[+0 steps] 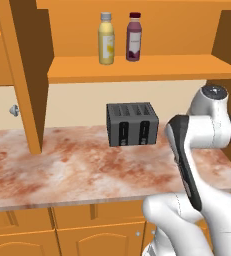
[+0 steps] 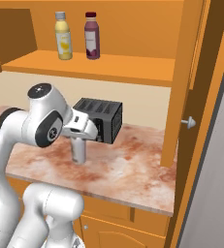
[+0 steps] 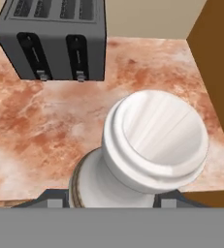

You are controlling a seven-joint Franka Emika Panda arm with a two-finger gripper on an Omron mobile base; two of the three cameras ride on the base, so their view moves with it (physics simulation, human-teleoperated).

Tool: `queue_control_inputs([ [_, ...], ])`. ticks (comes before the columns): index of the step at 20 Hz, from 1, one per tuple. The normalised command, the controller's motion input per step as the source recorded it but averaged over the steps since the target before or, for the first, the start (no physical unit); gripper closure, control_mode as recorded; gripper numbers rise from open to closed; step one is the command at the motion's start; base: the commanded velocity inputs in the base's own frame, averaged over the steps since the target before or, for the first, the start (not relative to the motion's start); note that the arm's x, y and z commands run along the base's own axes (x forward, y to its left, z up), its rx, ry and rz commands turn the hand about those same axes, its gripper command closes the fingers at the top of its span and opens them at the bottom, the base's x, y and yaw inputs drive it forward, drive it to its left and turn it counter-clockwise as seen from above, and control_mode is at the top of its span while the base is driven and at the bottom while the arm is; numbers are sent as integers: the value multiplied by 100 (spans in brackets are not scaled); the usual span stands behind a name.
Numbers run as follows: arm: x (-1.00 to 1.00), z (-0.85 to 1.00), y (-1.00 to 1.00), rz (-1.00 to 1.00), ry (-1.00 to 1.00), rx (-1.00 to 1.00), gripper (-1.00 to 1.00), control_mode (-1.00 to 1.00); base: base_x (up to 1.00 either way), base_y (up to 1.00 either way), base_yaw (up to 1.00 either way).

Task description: Sort all alcoholic drinks to one cabinet, and non-alcoholic drinks to the other.

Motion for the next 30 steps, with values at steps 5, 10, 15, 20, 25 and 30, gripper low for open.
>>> queue_control_inputs([
  [5,-65,56,10,-8,0,8,100,-100,0,0,0],
  [10,-61,35,0,0,-1,3,100,-100,0,0,0],
  [15,-42,22,0,4,-5,0,100,-100,0,0,0],
  [20,-13,30,-3,9,-10,-7,100,-100,0,0,0],
  [25,0,36,0,14,-10,-8,100,-100,0,0,0],
  [30,-5,10,0,8,-5,-5,100,100,-5,0,2],
])
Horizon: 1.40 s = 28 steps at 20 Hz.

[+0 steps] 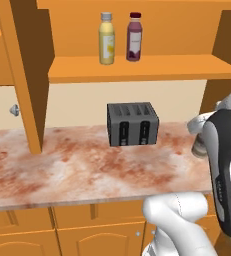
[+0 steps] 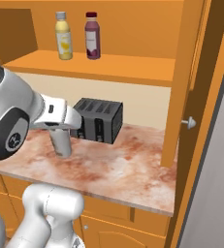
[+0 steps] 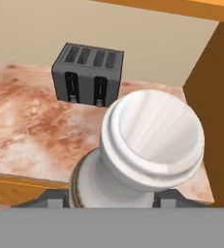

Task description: Sort all alcoholic drinks to one cabinet, and non-alcoholic drinks to the other.

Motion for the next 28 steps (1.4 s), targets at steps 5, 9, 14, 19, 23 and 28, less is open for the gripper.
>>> queue_control_inputs([
  [5,0,0,0,0,0,0,100,100,-79,0,2],
  [9,0,0,0,0,0,0,100,100,-100,0,-2],
  [14,0,0,0,0,0,0,100,100,-100,-7,-15],
  [19,0,0,0,0,0,0,100,100,-83,-31,-56],
  [23,0,0,0,0,0,0,100,100,-61,-39,-64],
  [28,0,0,0,0,0,0,100,100,-54,-63,-59],
])
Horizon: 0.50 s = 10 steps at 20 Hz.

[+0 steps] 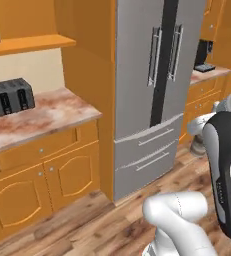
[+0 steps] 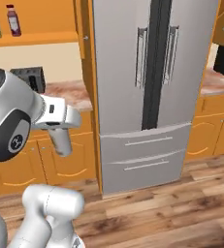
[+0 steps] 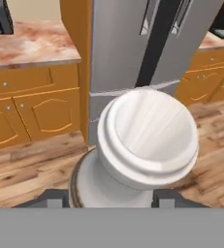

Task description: Sort all alcoholic drinks to one cabinet, and non-alcoholic drinks to the other.

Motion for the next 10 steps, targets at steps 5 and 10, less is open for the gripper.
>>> queue_control_inputs([
  [5,0,0,0,0,0,0,100,100,-15,-81,-63],
  [10,0,0,0,0,0,0,100,100,14,-73,-62],
])
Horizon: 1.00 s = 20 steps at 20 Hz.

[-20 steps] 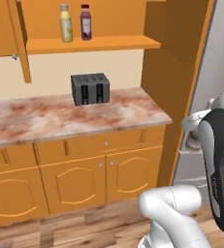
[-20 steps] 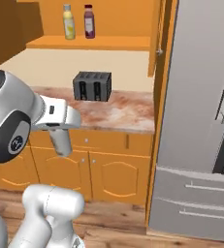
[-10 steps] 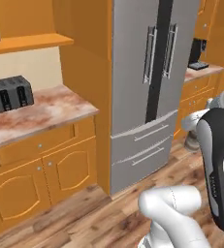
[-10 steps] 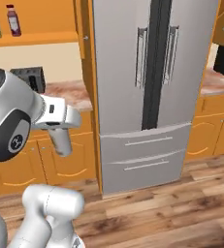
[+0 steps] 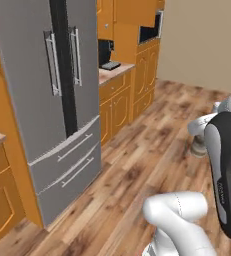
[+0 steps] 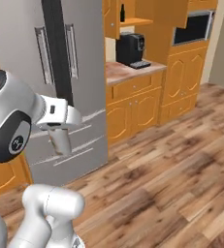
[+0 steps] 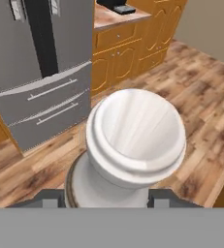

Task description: Sort all alcoholic drinks to one cabinet, and non-alcoholic drinks to the other.

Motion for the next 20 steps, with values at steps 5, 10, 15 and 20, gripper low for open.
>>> queue_control_inputs([
  [5,0,0,0,0,0,0,100,100,92,-33,-43],
  [10,0,0,0,0,0,0,100,100,100,-30,-31],
  [15,0,0,0,0,0,0,100,100,100,-20,-8],
  [20,0,0,0,0,0,0,100,100,100,-18,16],
])
